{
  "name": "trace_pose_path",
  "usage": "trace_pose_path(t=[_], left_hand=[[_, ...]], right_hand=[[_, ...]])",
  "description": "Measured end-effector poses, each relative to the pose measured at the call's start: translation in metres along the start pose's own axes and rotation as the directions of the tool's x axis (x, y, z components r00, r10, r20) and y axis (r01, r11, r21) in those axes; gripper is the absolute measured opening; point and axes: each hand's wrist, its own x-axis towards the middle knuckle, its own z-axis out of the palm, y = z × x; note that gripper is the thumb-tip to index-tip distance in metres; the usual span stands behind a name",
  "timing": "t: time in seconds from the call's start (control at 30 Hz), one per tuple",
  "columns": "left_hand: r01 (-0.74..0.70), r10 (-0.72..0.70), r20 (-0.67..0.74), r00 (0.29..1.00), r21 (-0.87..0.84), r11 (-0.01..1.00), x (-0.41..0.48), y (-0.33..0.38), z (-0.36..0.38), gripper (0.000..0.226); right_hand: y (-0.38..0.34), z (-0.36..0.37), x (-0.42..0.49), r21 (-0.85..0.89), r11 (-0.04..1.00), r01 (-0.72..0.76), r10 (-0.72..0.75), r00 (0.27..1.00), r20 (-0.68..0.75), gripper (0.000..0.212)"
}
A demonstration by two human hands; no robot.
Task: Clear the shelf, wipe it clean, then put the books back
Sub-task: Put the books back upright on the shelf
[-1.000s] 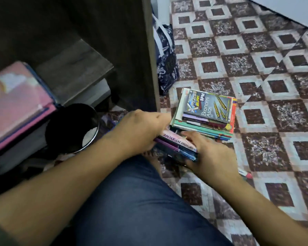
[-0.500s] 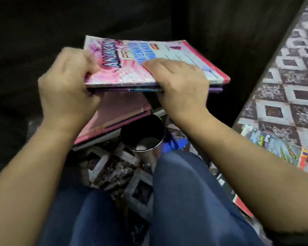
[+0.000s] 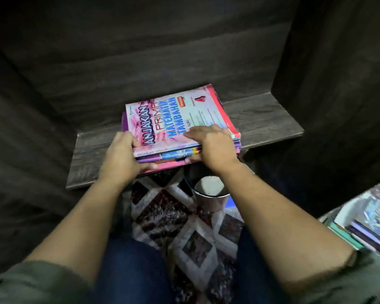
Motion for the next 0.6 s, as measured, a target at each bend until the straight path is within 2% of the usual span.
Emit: trace_pose_path(t=[0.1, 0.23, 0.43, 0.6], left_hand=[[0.099, -0.099, 0.031, 0.995, 0.004, 0.995, 0.000, 0.003, 0.011, 0.084], [0.120, -0.120, 0.004, 0.993, -0.035, 0.992, -0.002, -0.002, 0.022, 0.088], [0.081, -0.079, 0.054, 0.995, -0.028, 0.996, 0.007, -0.005, 0.016, 0.091], [0.103, -0.097, 0.169, 0.981, -0.026, 0.994, 0.015, -0.002, 0.006, 0.097]], right_hand=[[0.011, 0.010, 0.001, 0.015, 0.998, 0.057, -0.055, 0.994, -0.097, 0.085], [0.017, 0.014, 0.008, -0.064, 0.992, 0.111, -0.119, 0.984, -0.134, 0.098], [0.021, 0.014, 0.013, -0.130, 0.982, 0.135, -0.153, 0.978, -0.141, 0.089], [0.012, 0.011, 0.014, -0.164, 0.985, 0.061, -0.084, 0.986, -0.140, 0.087]])
